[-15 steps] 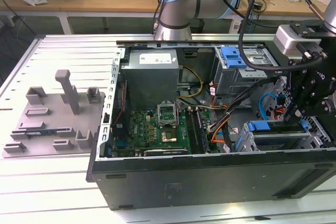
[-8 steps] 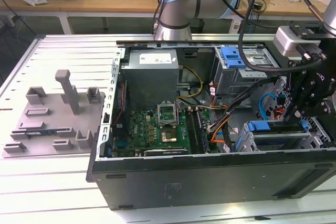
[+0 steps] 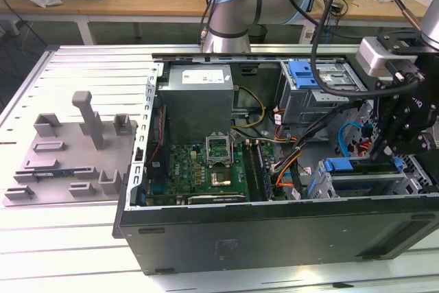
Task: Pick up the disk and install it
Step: 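Insert the first disk wire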
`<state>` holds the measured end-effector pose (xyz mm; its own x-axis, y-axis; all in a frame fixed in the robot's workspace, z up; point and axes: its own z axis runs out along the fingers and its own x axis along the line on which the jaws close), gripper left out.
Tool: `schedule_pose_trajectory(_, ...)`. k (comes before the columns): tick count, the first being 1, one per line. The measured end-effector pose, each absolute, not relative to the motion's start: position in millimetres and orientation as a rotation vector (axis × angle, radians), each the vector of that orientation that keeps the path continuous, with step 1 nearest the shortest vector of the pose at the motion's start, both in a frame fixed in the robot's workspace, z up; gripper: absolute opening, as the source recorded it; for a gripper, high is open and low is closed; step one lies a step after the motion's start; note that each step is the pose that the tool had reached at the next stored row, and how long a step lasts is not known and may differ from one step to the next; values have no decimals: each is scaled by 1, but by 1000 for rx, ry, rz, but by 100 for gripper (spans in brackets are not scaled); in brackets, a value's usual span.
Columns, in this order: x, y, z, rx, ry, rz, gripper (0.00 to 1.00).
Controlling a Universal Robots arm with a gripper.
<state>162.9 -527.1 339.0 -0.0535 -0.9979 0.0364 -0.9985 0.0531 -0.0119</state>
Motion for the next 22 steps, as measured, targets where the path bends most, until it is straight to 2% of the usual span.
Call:
schedule_pose_trajectory(10, 163, -527, 336, 2149, -2266, 53, 17)
schedule_pose_trajectory(11, 163, -527, 335, 2149, -2267, 50, 18)
schedule_pose_trajectory(13, 163, -527, 345, 2149, -2267, 52, 31)
schedule_pose_trajectory(22, 163, -526, 365, 2148, -2266, 53, 31)
